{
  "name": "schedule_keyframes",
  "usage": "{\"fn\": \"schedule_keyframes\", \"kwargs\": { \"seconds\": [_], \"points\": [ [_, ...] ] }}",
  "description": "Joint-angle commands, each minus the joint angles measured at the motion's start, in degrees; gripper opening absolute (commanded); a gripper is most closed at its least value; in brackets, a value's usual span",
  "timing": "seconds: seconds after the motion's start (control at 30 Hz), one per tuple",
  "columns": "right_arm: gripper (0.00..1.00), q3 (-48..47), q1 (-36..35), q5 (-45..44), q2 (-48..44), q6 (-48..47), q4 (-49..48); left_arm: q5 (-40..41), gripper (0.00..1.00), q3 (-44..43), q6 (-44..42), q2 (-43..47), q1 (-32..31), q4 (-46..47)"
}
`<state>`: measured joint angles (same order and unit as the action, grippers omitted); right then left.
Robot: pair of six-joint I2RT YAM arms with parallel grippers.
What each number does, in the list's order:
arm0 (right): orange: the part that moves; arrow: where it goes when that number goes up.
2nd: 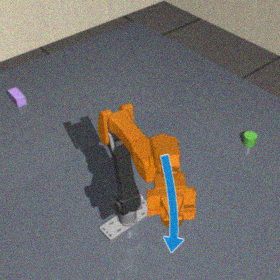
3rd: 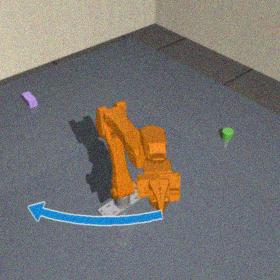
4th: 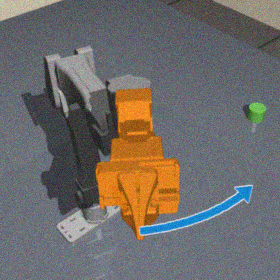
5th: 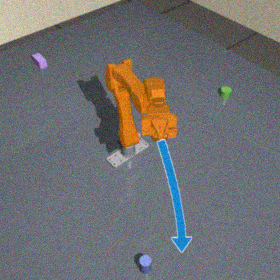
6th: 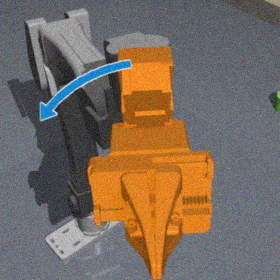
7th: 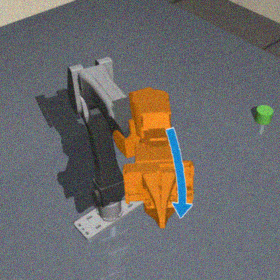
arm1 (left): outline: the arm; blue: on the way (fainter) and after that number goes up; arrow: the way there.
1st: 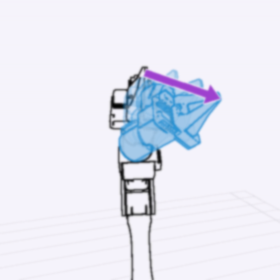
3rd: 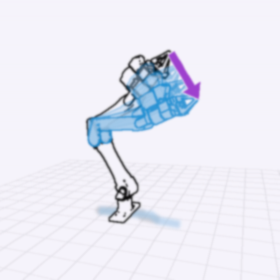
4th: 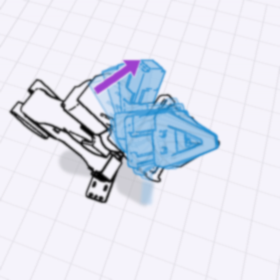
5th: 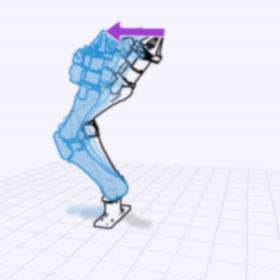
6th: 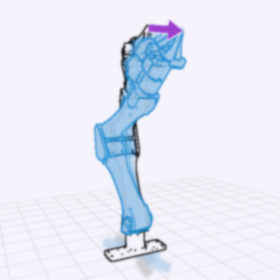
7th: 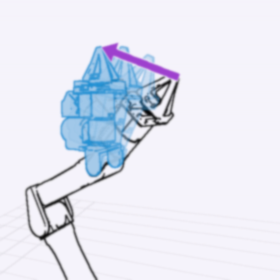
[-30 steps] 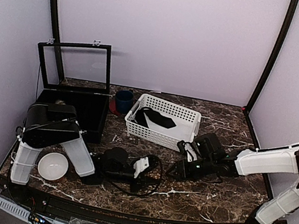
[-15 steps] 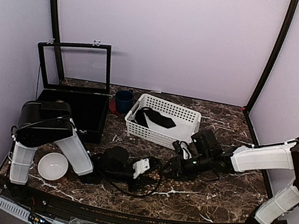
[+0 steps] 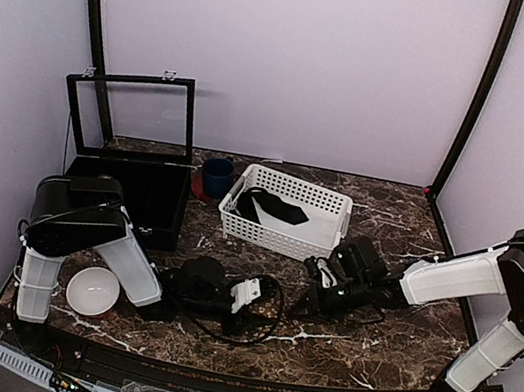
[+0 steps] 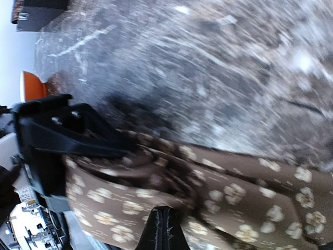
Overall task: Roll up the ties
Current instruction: Roll the tie at the center of the board.
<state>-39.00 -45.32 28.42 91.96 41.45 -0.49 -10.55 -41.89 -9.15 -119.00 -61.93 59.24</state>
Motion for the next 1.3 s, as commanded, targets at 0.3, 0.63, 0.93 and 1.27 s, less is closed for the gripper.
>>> {"fn": "schedule_keyframes", "kwargs": {
  "seconds": [0.3,0.63,0.93,1.27],
  "points": [
    [0.32,2.4,1.5,0.9,-5.6,0.6,-3.7,-1.7,0.21,-0.2,-1.1,-1.2,0.8,-8.9],
    [0.55,1.2,0.2,5.4,-2.5,5.0,-7.3,-0.5,0.21,-0.6,-1.7,-1.3,0.8,-10.7],
    [0.08,0.7,-0.6,5.6,1.1,3.9,-8.7,-0.4,0.21,-1.4,-1.7,-1.5,0.8,-12.0],
    [0.0,2.8,-0.3,2.8,0.8,1.5,-8.5,-3.2,0.49,0.6,-0.4,-0.4,0.8,-8.3]
  ]
}}
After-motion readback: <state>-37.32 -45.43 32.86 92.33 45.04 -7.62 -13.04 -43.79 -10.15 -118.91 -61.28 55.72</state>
